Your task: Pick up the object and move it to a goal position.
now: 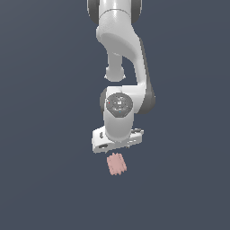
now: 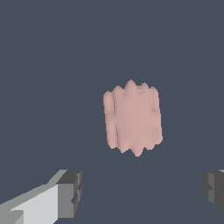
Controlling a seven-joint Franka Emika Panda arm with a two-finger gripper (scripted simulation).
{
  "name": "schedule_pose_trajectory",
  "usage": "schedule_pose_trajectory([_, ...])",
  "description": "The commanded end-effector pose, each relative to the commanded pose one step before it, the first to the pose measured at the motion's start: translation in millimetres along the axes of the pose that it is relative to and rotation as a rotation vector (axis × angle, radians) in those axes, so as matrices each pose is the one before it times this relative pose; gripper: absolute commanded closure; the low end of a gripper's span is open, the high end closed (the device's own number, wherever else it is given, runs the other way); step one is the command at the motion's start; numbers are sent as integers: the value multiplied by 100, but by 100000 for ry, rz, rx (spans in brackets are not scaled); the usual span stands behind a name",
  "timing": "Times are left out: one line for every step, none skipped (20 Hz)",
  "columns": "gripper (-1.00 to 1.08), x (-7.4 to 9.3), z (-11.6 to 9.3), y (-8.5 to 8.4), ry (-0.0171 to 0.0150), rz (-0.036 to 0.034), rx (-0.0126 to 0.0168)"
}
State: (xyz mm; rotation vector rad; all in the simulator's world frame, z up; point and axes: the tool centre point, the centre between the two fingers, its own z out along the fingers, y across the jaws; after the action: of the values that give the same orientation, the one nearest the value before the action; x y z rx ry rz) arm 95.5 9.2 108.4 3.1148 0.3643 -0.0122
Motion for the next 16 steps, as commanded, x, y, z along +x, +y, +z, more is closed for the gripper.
schedule_pose_trajectory([-92,1055,1011,260,212,-2531,64])
schedule_pose_trajectory([-92,344,369,99,69,-866,33])
schedule_pose_trajectory([-92,313,351,97,66,-805,33])
schedule_pose_trajectory([-92,284,332,93,63,-747,32])
schedule_pose_trajectory([-92,257,312,89,59,-691,32])
schedule_pose_trajectory([-92,231,291,83,56,-635,30])
schedule_pose_trajectory([-92,206,270,80,52,-579,29])
schedule_pose_trajectory([-92,184,248,72,48,-528,27])
schedule_pose_trajectory([-92,161,226,69,44,-471,25])
schedule_pose_trajectory([-92,141,203,63,39,-418,23])
schedule_pose_trajectory([-92,122,180,54,35,-370,20])
schedule_pose_trajectory([-92,105,157,46,31,-322,18])
schedule_pose_trajectory([-92,86,133,43,26,-266,15])
schedule_pose_trajectory([-92,72,109,28,22,-228,13])
schedule_pose_trajectory([-92,53,85,28,17,-168,10])
schedule_pose_trajectory([-92,37,61,20,12,-119,7])
